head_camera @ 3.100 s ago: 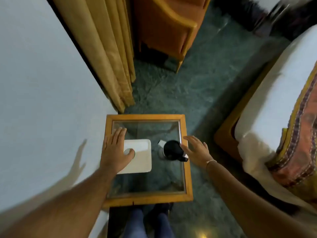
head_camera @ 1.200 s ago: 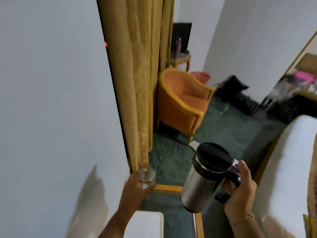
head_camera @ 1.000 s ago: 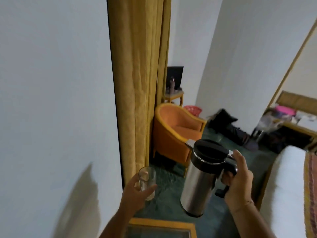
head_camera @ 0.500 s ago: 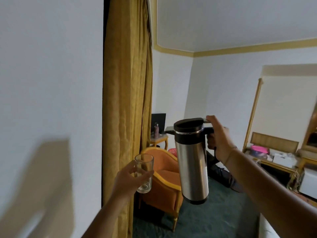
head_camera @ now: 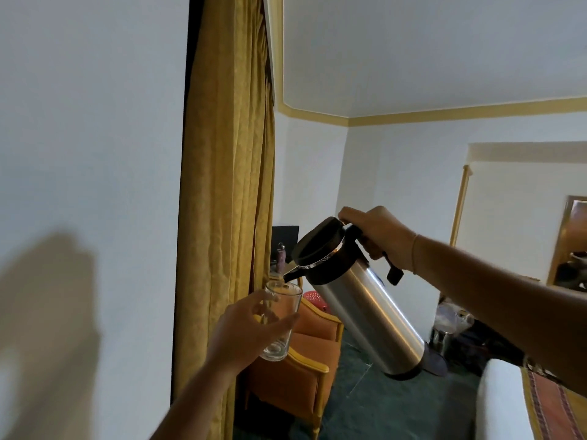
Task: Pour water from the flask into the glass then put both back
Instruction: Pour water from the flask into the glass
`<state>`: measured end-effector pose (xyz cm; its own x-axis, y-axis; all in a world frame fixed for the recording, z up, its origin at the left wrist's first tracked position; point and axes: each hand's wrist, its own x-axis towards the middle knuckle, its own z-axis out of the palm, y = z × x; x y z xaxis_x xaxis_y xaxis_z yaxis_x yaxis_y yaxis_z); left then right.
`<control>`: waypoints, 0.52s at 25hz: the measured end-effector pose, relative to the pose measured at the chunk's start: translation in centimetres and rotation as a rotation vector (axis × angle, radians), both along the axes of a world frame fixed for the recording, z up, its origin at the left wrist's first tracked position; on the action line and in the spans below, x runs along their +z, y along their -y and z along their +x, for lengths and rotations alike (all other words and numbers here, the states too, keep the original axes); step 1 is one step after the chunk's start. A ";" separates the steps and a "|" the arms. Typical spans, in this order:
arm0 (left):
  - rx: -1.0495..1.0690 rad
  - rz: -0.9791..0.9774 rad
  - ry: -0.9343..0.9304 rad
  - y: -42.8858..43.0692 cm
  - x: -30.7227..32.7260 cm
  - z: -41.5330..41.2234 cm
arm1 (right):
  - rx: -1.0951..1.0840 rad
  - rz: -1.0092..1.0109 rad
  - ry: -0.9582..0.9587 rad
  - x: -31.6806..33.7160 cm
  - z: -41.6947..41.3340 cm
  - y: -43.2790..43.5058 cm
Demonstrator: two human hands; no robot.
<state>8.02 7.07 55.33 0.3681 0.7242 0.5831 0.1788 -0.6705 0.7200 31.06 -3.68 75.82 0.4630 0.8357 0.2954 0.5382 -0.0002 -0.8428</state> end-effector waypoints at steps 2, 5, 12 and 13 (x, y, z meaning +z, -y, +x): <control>-0.007 -0.009 -0.005 0.2 -0.2 0.2 | -0.005 -0.044 0.127 0.7 -0.3 -0.5; 0.001 -0.004 -0.005 0.4 -0.5 0.7 | -0.008 -0.101 0.283 1.5 -0.4 -1.3; -0.011 0.017 0.009 0.1 -1.0 1.7 | 0.020 -0.167 0.528 4.5 -1.1 -2.7; -0.005 0.021 0.011 0.1 -1.0 1.9 | 0.029 -0.178 0.562 4.7 -1.3 -2.9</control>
<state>9.88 6.93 54.35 0.3650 0.7103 0.6018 0.1678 -0.6860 0.7080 29.74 -0.80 80.56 0.2525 0.9046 0.3433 0.9041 -0.0942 -0.4168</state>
